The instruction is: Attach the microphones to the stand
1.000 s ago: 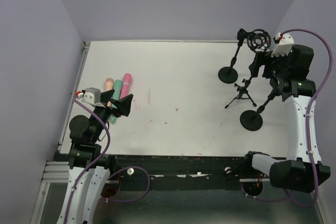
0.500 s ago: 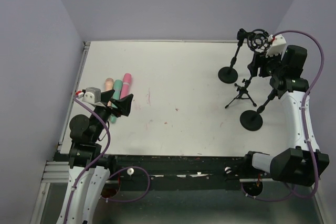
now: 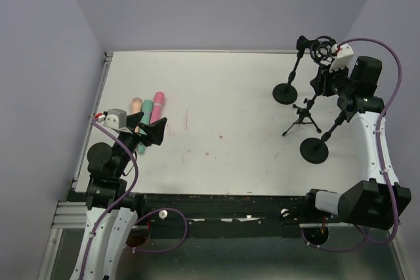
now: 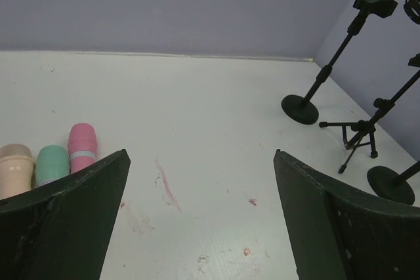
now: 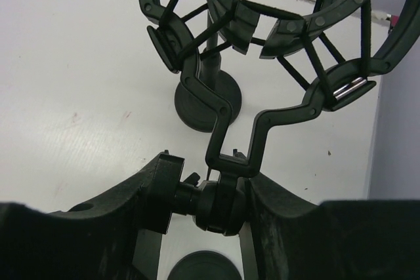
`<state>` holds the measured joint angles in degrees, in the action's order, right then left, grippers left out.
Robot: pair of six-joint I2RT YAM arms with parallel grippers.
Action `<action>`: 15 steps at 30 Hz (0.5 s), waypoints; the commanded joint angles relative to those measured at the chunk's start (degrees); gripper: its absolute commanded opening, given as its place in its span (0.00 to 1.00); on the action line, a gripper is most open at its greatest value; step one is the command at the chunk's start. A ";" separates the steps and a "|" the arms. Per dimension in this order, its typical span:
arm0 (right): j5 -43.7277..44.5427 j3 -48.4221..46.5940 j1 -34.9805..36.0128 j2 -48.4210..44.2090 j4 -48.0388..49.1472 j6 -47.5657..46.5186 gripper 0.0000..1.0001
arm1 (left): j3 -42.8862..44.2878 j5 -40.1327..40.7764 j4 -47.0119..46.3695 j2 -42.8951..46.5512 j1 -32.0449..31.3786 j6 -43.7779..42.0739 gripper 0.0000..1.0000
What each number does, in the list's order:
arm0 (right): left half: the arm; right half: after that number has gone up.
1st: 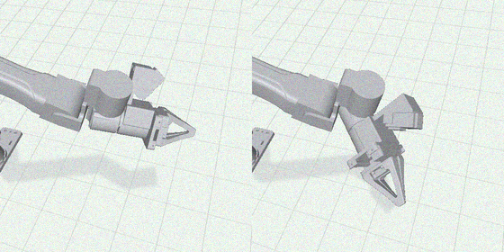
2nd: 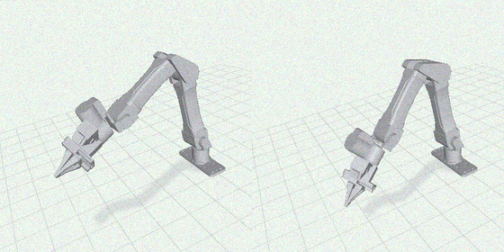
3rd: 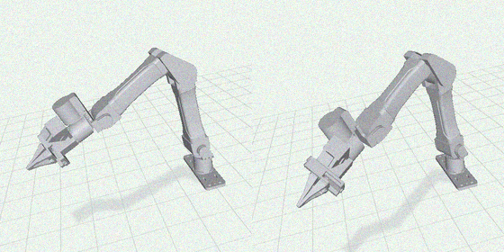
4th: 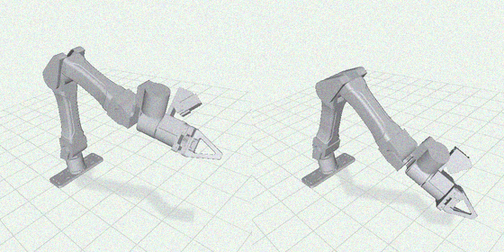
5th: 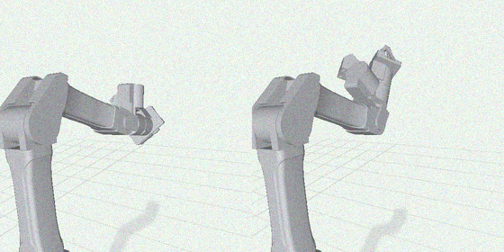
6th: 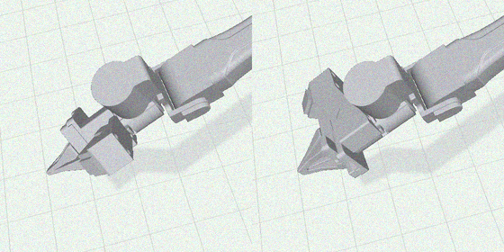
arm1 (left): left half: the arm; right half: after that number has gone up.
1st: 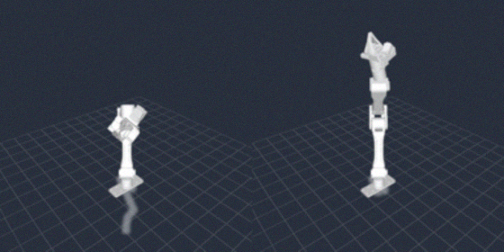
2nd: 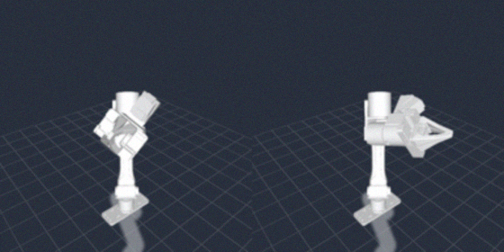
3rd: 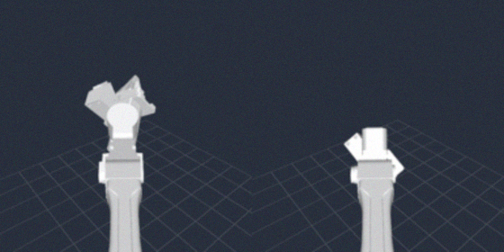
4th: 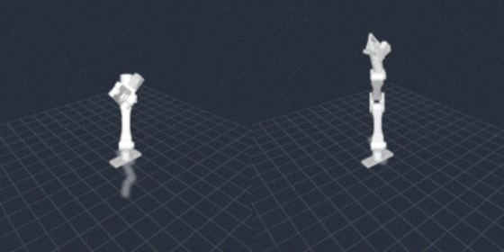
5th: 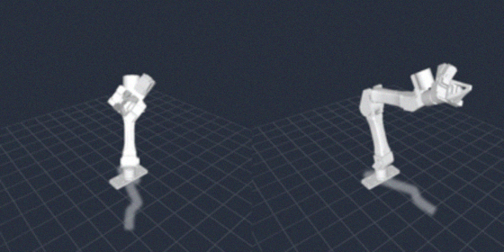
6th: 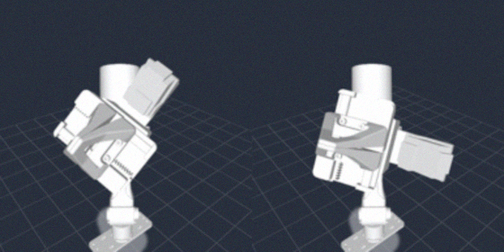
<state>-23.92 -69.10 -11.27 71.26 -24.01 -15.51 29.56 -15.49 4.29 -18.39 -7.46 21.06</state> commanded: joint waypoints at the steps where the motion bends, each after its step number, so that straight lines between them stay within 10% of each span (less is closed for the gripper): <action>1: -2.97 0.90 -0.25 -2.27 0.46 -0.58 0.19 | 1.03 -2.18 -1.39 -0.59 0.34 -0.14 0.99; 15: -25.03 -5.86 6.42 -4.47 -11.14 -2.68 0.18 | 0.15 -11.66 -6.57 -1.56 0.34 0.82 0.99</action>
<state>-40.42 -70.43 -9.67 67.37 -32.36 -16.64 29.56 -20.51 2.39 -19.20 -7.46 21.08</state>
